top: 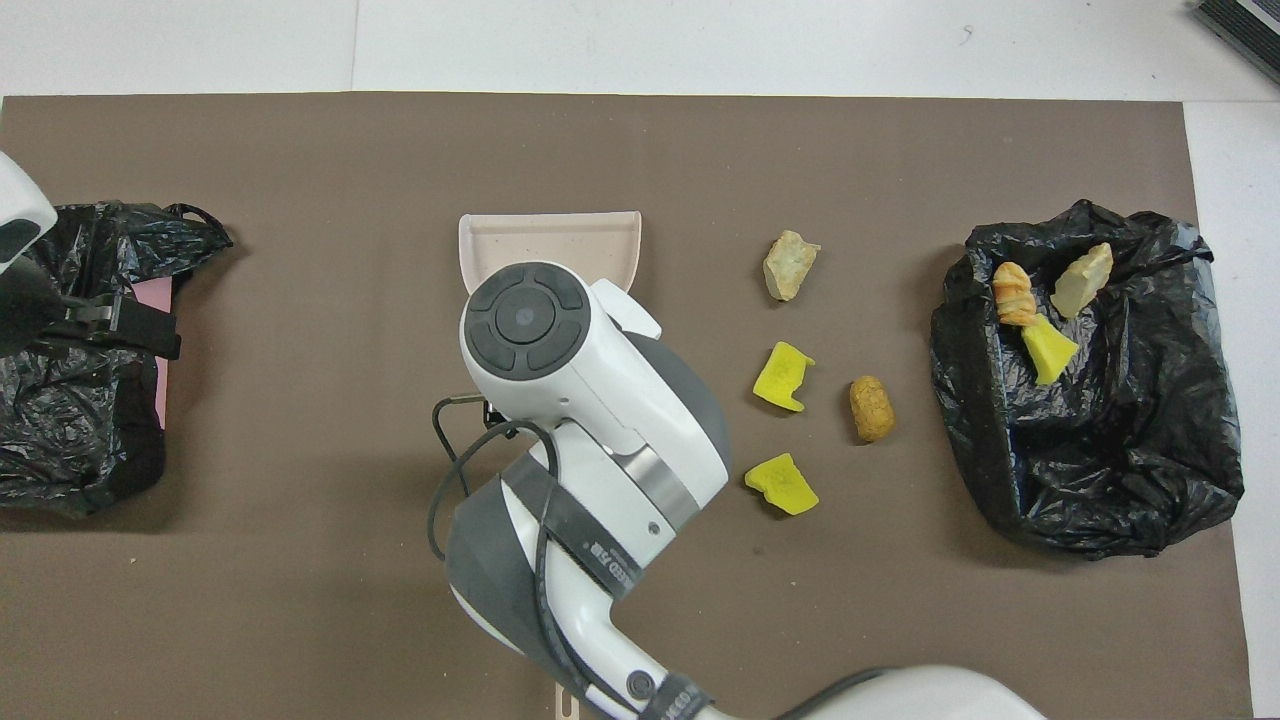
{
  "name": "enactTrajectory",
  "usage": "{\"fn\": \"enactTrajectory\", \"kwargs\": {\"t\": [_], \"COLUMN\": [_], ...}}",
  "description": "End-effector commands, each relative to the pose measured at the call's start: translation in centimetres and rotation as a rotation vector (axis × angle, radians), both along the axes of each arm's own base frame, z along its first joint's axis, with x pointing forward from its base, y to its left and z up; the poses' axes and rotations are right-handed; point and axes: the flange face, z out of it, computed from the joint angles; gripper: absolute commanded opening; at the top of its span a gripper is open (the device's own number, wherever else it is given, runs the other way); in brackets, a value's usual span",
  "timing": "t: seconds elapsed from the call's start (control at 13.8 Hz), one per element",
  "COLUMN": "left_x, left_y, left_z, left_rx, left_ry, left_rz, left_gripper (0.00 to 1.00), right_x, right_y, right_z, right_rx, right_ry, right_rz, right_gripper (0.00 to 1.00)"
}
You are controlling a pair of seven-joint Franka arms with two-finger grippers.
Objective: Sweep and dump trash in bin
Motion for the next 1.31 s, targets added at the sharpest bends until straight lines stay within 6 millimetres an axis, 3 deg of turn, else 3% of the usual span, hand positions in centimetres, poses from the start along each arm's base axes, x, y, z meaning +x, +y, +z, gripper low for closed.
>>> {"fn": "enactTrajectory", "kwargs": {"t": [0.0,0.15,0.22,0.36,0.44,0.58,0.65,0.87,1.02,1.09,1.24], "left_x": [1.3,2.4,3.0,3.9,4.1,4.2,4.0,4.1,3.7,2.9,2.0], "left_y": [-0.7,-3.6,-5.3,-8.1,-10.0,-13.0,-14.5,-19.8,-21.7,-23.7,-25.4], "left_z": [-1.8,-3.4,-4.1,-5.2,-6.0,-7.0,-7.5,-11.5,-13.6,-14.9,-17.3], "left_rx": [-0.011,-0.018,-0.023,-0.037,-0.046,-0.055,-0.058,-0.069,-0.076,-0.083,-0.093], "left_ry": [-0.037,-0.060,-0.083,-0.123,-0.127,-0.141,-0.140,-0.126,-0.126,-0.138,-0.145], "left_rz": [-0.025,-0.073,-0.094,-0.106,-0.084,-0.092,-0.115,-0.183,-0.157,-0.146,-0.114], "left_gripper": [1.00,1.00,1.00,1.00,1.00,1.00,1.00,1.00,1.00,1.00,1.00], "right_x": [-7.2,-12.2,-14.4,-19.3,-20.8,-22.1,-23.2,-23.8,-23.6,-23.6,-23.9], "right_y": [-0.7,-0.1,-0.7,-1.2,-0.7,-0.8,-0.2,0.5,0.7,0.6,0.7], "right_z": [0.8,-0.3,-1.4,-4.5,-6.1,-8.9,-9.5,-11.0,-11.1,-11.0,-11.5], "right_rx": [-0.012,-0.023,-0.001,0.049,0.042,0.025,0.045,0.062,0.078,0.079,0.071], "right_ry": [0.041,0.040,0.038,0.042,0.044,0.048,0.032,0.054,0.048,0.047,0.053], "right_rz": [-0.012,-0.010,-0.009,-0.002,-0.001,-0.035,-0.028,-0.060,-0.065,-0.062,-0.059], "right_gripper": [1.00,1.00,1.00,1.00,1.00,1.00,1.00,1.00,1.00,0.94,0.88]}}
